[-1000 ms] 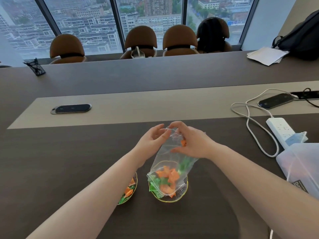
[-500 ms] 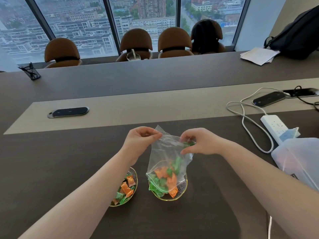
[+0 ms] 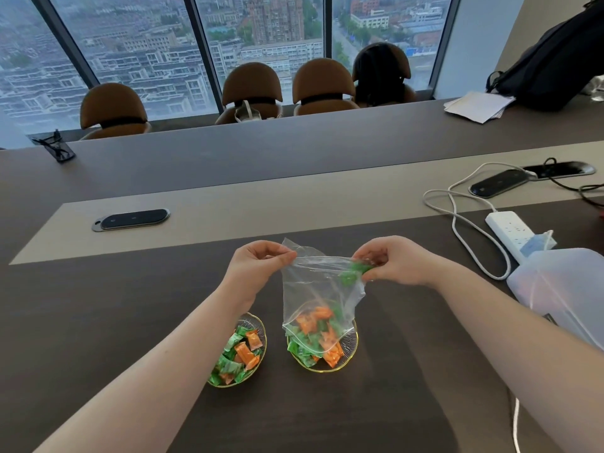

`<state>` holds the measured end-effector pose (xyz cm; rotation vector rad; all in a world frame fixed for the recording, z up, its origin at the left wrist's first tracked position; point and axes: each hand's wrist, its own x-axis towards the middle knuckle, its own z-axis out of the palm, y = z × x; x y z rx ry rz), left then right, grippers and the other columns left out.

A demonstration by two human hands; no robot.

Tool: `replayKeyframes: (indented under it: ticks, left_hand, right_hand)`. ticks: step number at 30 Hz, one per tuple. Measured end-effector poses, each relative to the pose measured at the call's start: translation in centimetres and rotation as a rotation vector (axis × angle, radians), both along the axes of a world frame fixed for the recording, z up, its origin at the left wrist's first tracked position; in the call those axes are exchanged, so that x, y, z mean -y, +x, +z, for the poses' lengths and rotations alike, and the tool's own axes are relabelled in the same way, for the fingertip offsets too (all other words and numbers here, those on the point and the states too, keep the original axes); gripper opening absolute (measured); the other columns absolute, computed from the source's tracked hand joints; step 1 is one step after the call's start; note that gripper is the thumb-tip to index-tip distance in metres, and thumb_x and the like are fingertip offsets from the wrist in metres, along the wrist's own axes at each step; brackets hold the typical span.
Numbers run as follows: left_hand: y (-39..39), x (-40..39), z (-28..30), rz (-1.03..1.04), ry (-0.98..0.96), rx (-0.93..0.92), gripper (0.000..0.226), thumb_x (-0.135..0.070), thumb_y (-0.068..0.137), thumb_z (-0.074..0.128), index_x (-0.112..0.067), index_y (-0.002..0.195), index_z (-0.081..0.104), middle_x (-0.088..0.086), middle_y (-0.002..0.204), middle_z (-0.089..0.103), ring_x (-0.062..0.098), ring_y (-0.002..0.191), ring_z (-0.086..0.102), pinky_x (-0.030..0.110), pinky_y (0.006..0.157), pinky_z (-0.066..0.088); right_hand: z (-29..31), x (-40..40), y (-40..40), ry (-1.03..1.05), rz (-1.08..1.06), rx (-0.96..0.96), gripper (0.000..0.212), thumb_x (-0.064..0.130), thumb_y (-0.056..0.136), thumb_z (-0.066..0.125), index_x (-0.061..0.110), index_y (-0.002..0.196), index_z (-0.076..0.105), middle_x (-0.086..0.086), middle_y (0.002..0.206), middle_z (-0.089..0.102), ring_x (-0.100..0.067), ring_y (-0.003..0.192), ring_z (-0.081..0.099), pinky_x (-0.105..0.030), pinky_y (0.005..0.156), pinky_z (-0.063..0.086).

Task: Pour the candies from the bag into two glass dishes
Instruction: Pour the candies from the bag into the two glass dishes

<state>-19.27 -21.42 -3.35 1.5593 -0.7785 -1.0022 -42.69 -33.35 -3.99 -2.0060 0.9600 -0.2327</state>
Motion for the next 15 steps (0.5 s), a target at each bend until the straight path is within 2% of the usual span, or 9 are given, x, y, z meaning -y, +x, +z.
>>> replayKeyframes:
  ticks: [3,8,12,15]
  left_hand:
    - [0.1,-0.2,0.1,-0.005,0.003,0.004,0.01,-0.01,0.071,0.078,-0.008,0.077,0.071,0.004,0.074,0.069,0.014,0.07,0.063,0.026,0.075,0.051]
    - [0.3,-0.7,0.5,-0.039,0.007,0.037,0.009,-0.012,0.071,0.078,-0.011,0.075,0.07,0.003,0.075,0.067,0.014,0.07,0.059,0.026,0.072,0.05]
    - [0.4,-1.2,0.7,-0.066,0.004,0.055,0.009,-0.011,0.071,0.078,-0.011,0.075,0.069,0.004,0.077,0.066,0.017,0.076,0.059,0.036,0.082,0.05]
    - [0.6,-1.5,0.9,-0.062,0.001,0.053,0.011,-0.011,0.072,0.077,-0.007,0.078,0.069,0.005,0.078,0.066,0.02,0.08,0.059,0.039,0.087,0.05]
  right_hand:
    - [0.5,-0.5,0.1,-0.121,-0.043,-0.026,0.026,0.01,0.07,0.078,0.018,0.094,0.07,-0.001,0.09,0.073,-0.013,0.083,0.067,-0.026,0.082,0.053]
    - [1.6,-1.2,0.2,-0.302,-0.049,-0.052,0.017,0.009,0.075,0.073,0.012,0.092,0.072,0.002,0.081,0.07,-0.015,0.078,0.067,-0.025,0.08,0.052]
    - [2.3,-1.9,0.3,-0.368,-0.065,-0.043,0.017,0.008,0.079,0.069,0.011,0.095,0.073,0.006,0.08,0.066,-0.009,0.075,0.061,-0.013,0.073,0.044]
    - [2.7,-2.3,0.4,-0.399,-0.053,-0.054,0.017,0.011,0.083,0.065,0.011,0.098,0.073,0.004,0.085,0.068,-0.009,0.078,0.059,-0.018,0.077,0.042]
